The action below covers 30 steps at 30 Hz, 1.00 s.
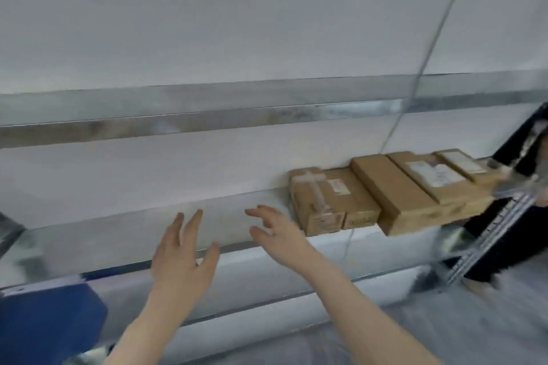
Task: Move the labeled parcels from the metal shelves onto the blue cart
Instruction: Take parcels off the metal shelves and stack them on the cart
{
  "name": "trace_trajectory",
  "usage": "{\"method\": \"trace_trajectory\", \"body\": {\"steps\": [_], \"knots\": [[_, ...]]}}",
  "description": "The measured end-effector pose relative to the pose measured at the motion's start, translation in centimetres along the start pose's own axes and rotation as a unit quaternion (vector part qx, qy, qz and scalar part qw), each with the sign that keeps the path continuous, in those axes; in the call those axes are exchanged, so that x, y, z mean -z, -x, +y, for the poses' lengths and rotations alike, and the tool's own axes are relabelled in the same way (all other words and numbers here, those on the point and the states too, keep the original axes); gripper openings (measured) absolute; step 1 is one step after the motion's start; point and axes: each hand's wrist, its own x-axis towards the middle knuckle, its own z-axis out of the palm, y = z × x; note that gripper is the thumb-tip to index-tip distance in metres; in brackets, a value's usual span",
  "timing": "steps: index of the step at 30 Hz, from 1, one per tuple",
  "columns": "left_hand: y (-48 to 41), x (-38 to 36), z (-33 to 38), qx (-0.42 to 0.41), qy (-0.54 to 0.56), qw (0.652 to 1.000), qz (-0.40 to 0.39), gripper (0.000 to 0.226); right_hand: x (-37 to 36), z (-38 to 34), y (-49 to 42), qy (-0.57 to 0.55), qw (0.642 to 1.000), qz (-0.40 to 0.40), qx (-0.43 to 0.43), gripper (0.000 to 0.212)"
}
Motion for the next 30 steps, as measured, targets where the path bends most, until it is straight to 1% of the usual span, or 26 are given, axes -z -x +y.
{"method": "trace_trajectory", "body": {"steps": [2,4,6,9,12,14,16,18,20,23,28,30], "knots": [[-2.1,-5.5,3.9,-0.033,0.005,0.999,-0.042,0.063,6.0,4.8,-0.5,0.022,0.998,0.048,-0.028,0.037],[-4.0,-10.4,7.0,-0.051,0.000,0.996,-0.077,0.063,10.5,9.3,-1.5,0.018,0.996,0.078,-0.041,0.035],[-6.1,-15.0,9.2,-0.040,-0.001,0.994,-0.104,0.063,13.7,13.4,-3.1,0.012,0.995,0.081,-0.048,0.038],[-9.0,-20.5,11.1,-0.013,-0.003,0.989,-0.149,0.063,15.7,18.2,-6.3,0.049,0.996,0.062,-0.034,0.038],[-11.9,-24.1,11.3,0.003,0.004,0.986,-0.167,0.063,15.5,21.2,-9.7,0.066,0.996,0.013,-0.051,0.047],[-14.1,-26.0,11.1,0.009,0.008,0.986,-0.168,0.062,14.6,22.6,-11.5,0.060,0.997,-0.007,-0.053,0.049],[-16.1,-27.7,10.8,0.005,0.008,0.986,-0.169,0.060,13.4,23.9,-12.9,0.061,0.997,-0.024,-0.045,0.049],[-17.4,-29.1,10.0,-0.005,0.030,0.984,-0.177,0.058,12.3,25.0,-13.7,0.068,0.995,-0.038,-0.057,0.053],[-17.6,-30.1,8.9,-0.018,0.057,0.982,-0.179,0.056,11.4,25.7,-14.1,0.060,0.995,-0.047,-0.058,0.054],[-17.3,-30.5,7.6,-0.032,0.093,0.984,-0.151,0.051,10.6,26.2,-14.1,0.034,0.997,-0.056,-0.042,0.053],[-17.2,-31.1,7.3,-0.048,0.094,0.987,-0.125,0.051,10.1,26.0,-13.8,0.003,0.999,-0.038,-0.037,0.051],[-16.6,-30.8,7.1,-0.040,0.096,0.988,-0.118,0.052,10.1,25.4,-13.4,-0.008,0.998,-0.049,-0.029,0.050]]}}
